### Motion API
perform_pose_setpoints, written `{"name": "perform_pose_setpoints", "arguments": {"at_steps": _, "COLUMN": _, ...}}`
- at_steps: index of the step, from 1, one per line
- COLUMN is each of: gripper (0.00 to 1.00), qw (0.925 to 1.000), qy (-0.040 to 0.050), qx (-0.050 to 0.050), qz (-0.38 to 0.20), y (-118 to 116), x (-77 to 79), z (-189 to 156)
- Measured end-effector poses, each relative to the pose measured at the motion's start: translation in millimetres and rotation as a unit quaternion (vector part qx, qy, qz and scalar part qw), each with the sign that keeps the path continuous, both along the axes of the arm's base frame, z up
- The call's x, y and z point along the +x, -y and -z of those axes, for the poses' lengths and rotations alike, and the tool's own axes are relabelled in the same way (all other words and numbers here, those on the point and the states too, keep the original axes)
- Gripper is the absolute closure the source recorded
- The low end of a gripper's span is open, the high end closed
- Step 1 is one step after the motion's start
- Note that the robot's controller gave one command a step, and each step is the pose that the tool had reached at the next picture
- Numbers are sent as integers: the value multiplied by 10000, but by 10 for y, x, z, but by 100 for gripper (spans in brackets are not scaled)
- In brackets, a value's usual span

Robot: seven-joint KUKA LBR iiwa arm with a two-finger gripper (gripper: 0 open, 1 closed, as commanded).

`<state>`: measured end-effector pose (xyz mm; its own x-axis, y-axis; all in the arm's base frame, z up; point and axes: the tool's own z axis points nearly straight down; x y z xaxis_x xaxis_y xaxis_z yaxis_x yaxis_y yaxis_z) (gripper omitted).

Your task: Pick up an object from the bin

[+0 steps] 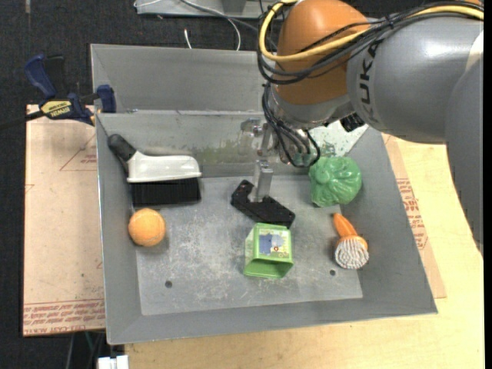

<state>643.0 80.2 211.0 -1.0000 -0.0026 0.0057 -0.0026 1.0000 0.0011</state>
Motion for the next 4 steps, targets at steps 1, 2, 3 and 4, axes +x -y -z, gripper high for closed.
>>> {"name": "perform_pose_setpoints", "arguments": {"at_steps": 1, "gripper": 0, "qw": 10000, "qy": 39, "qx": 2, "qz": 9, "y": 5, "x": 14, "z": -55}}
{"name": "perform_pose_setpoints", "arguments": {"at_steps": 2, "gripper": 0, "qw": 9977, "qy": 44, "qx": 4, "qz": 673, "y": 412, "x": -52, "z": 558}}
{"name": "perform_pose_setpoints", "arguments": {"at_steps": 3, "gripper": 0, "qw": 10000, "qy": 75, "qx": 14, "qz": -61, "y": 902, "x": -132, "z": 557}}
{"name": "perform_pose_setpoints", "arguments": {"at_steps": 4, "gripper": 0, "qw": 9881, "qy": 30, "qx": 8, "qz": 1538, "y": 767, "x": -171, "z": 916}}
